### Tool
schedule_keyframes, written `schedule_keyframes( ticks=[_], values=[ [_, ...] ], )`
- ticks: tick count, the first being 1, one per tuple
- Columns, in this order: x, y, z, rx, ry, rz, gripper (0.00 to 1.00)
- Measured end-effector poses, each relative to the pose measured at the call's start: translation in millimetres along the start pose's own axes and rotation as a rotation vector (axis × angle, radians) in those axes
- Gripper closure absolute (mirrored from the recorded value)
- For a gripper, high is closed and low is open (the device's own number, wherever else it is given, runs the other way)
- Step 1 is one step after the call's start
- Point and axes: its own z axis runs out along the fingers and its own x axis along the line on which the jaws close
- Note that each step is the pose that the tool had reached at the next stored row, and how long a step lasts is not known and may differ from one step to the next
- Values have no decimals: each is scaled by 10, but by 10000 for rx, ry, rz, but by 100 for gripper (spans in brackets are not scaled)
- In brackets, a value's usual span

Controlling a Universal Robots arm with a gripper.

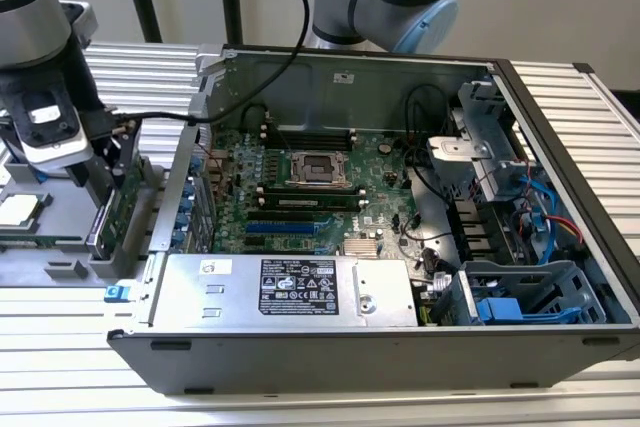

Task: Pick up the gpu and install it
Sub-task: 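Pick up the gpu and move the gpu toward the slot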

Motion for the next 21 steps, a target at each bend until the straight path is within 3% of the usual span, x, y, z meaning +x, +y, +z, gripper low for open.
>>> schedule_keyframes(
  ticks=[21],
  values=[
    [15, -8, 151, 1, 8, 1, 0]
  ],
)
